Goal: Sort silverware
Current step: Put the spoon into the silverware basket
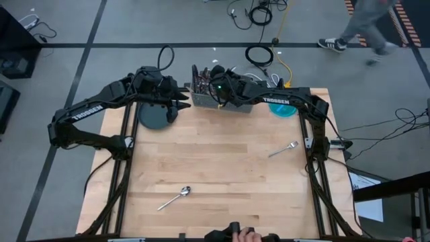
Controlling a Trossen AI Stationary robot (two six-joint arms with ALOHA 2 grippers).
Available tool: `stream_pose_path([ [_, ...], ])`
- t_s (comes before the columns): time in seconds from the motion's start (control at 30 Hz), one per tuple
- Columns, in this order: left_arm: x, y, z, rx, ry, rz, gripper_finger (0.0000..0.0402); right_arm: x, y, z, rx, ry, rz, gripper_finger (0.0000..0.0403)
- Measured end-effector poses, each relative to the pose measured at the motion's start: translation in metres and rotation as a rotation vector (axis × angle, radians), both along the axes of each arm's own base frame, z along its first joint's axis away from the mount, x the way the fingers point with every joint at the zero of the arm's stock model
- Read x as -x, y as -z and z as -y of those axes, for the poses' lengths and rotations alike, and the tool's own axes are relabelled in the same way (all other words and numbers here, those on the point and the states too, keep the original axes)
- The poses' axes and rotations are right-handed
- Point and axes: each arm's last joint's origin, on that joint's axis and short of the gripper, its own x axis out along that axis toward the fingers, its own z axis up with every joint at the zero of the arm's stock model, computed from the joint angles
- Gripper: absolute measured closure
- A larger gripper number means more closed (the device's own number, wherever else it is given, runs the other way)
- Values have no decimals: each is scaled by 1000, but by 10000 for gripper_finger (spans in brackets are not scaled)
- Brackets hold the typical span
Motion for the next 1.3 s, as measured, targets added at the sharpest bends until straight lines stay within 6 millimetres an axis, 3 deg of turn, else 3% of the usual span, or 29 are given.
stream_pose_path([
  [0.37,0,0,0,1,-1,0,244,-1,1,0,-23,-7,50,296],
  [0.53,1,1,0,6,0,-11,244,-4,-10,1,49,41,181,254],
  [0.63,2,2,1,22,-2,-29,244,-6,-44,-2,119,57,308,245],
  [0.8,15,3,9,87,9,-77,244,12,-135,-23,189,83,657,246],
  [0.93,33,7,35,192,146,-193,244,45,-197,-50,200,102,822,249],
  [1.03,42,23,60,234,242,-335,244,83,-241,-78,184,87,988,249],
  [1.13,39,46,82,282,300,-372,244,118,-266,-105,156,86,1112,249],
  [1.3,27,83,104,324,334,-203,244,164,-280,-145,108,148,1258,249],
])
